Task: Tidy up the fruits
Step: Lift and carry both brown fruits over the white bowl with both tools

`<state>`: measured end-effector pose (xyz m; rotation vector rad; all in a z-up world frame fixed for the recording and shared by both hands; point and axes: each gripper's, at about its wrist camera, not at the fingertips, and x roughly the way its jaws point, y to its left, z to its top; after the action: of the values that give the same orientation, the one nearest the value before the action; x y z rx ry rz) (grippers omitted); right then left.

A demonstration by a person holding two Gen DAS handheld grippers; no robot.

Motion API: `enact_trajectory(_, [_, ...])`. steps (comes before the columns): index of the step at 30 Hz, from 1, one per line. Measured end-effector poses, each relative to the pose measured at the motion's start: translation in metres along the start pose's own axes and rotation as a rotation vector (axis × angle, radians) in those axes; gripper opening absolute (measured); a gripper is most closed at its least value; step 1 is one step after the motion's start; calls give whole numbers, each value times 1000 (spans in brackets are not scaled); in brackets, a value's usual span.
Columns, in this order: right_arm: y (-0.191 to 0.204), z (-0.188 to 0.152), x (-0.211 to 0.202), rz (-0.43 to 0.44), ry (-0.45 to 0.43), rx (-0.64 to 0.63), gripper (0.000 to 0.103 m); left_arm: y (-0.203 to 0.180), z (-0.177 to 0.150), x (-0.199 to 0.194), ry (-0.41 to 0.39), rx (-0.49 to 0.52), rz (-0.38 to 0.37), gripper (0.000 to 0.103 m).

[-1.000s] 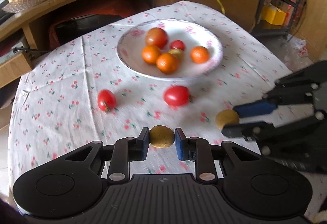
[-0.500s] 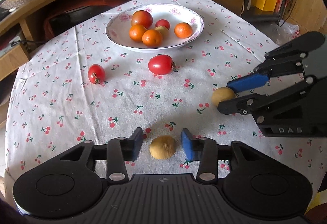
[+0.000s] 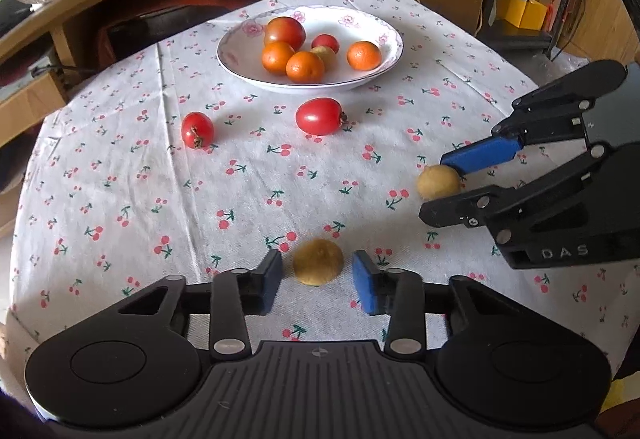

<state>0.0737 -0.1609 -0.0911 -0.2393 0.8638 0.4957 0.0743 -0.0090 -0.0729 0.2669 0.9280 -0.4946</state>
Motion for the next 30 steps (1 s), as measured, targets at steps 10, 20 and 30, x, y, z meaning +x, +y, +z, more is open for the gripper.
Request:
enact_trajectory(10, [-2,4,-2,-18,1,19,28,-1,10,-2,-10,-28,-4,34])
enact_trajectory(20, [-17,33,-13,-59,-89,86,28,-4,48,-5,-94,-55,8,34])
enact_trajectory(30, [-47,63,-13,-121,-154,153,28,4,91,4,-161,-90,46,34])
